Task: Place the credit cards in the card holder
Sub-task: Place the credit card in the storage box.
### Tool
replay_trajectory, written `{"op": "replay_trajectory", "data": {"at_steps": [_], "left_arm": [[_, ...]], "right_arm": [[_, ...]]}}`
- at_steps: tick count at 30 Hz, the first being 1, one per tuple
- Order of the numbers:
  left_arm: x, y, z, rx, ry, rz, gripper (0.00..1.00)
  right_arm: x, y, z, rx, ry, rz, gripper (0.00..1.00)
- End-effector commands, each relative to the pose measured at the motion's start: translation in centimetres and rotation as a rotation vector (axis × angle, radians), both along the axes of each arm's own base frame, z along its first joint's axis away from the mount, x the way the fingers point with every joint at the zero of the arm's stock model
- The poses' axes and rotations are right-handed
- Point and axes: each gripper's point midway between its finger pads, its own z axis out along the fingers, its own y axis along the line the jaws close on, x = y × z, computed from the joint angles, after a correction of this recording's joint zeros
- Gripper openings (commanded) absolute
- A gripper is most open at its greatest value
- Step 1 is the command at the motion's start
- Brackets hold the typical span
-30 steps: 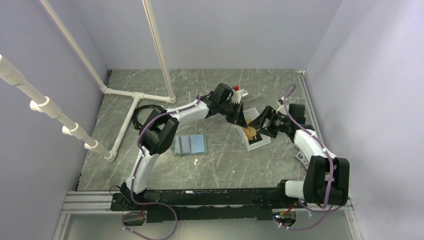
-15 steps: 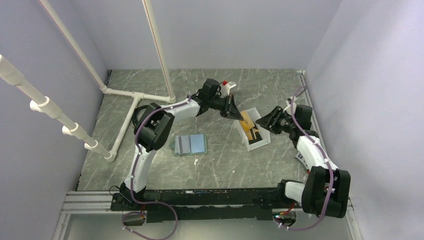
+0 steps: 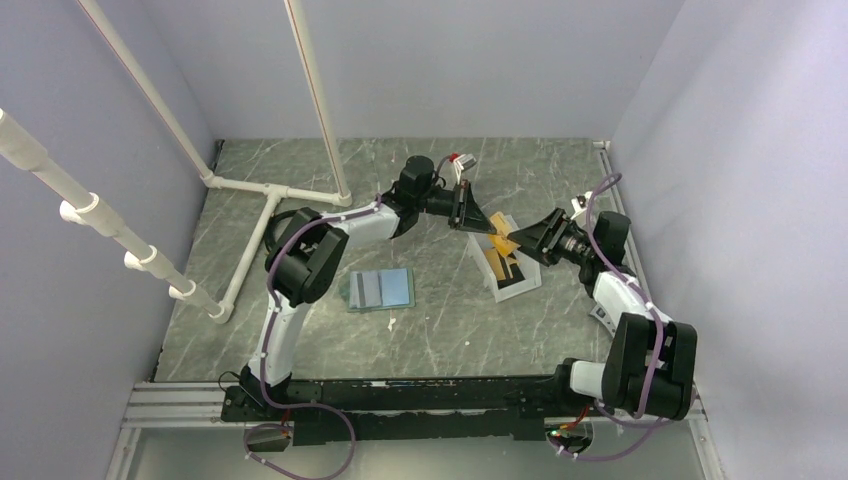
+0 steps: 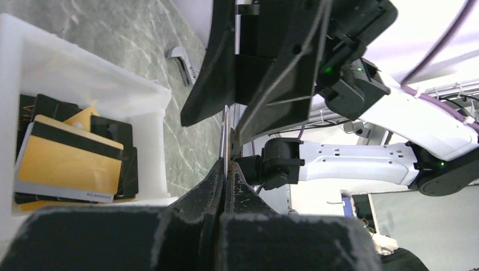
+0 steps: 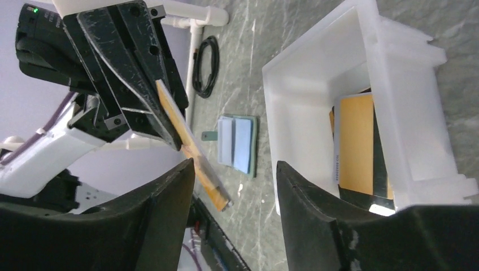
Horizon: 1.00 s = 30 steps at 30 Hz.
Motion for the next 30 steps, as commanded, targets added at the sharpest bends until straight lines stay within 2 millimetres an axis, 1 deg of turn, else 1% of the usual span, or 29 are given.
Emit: {"op": "replay_trajectory", "data": {"at_steps": [1,2,4,5,7,8,9,11,13,15,16,18,19,21,24,25,27,28,30], "left_arm": [[-2.0,-0.7,4.3,-0.086,-0.073,-0.063,0.05],[-1.9,-0.8,4.1,-0.068,-0.061,-0.059,0.10],[-1.7,-0.9,3.4,-0.034,-0.032,-0.039,0.21],[-1.5,-0.9,3.1,-0.024,-0.021,-0.025,0.29],[-1.0,-0.8,2.8,-0.010,0.014,0.009,0.53],[-0.6,-0.8,2.6,-0.005,0.041,0.038,0.70],[-0.1,-0.6,2.5,-0.009,0.069,0.067,0.77],[0.5,-0.4,2.2,-0.021,0.132,0.119,0.79],[0.8,-0.4,1.6,-0.027,0.202,0.146,0.77],[0.7,-0.6,1.5,-0.049,0.232,0.154,0.69],[0.6,-0.6,1.7,-0.066,0.233,0.151,0.63],[0.6,-0.6,1.7,-0.079,0.238,0.155,0.49],[0.6,-0.4,1.7,-0.086,0.232,0.162,0.46],[0.6,-0.1,1.8,-0.105,0.214,0.184,0.43],[0.5,0.2,2.2,-0.145,0.198,0.188,0.39],[0.7,0.4,2.4,-0.161,0.200,0.190,0.39],[0.9,0.5,2.6,-0.193,0.213,0.190,0.41],[1.1,0.5,2.7,-0.200,0.223,0.189,0.44],[1.0,0.2,2.7,-0.200,0.228,0.173,0.55]], "right_arm": [[0.1,0.9,1.6,0.098,-0.069,0.067,0.44],[0.0,1.1,1.8,0.112,-0.074,0.078,0.33],[0.0,1.2,2.1,0.124,-0.091,0.083,0.05],[-0.1,1.2,2.1,0.130,-0.087,0.081,0.00],[0.0,0.8,2.0,0.131,-0.084,0.041,0.00],[-0.1,0.7,1.6,0.134,-0.074,0.016,0.00],[0.0,0.5,1.6,0.138,-0.078,0.000,0.00],[-0.1,0.5,1.7,0.155,-0.081,-0.020,0.00],[-0.1,0.3,1.7,0.165,-0.084,-0.049,0.00],[-0.1,0.2,2.1,0.177,-0.100,-0.058,0.00],[-0.1,0.2,2.1,0.175,-0.103,-0.063,0.00],[0.1,-0.4,1.6,0.150,-0.077,-0.102,0.00],[0.1,-0.8,1.3,0.137,-0.070,-0.129,0.00],[0.3,-1.4,1.3,0.129,-0.067,-0.159,0.00],[0.2,-1.1,1.4,0.161,-0.068,-0.122,0.00],[0.0,-1.0,1.4,0.176,-0.066,-0.105,0.00],[-0.4,-0.7,1.3,0.196,-0.072,-0.078,0.00],[-0.6,-0.5,1.5,0.206,-0.084,-0.064,0.00],[-0.9,-0.3,1.9,0.230,-0.101,-0.042,0.00]]}}
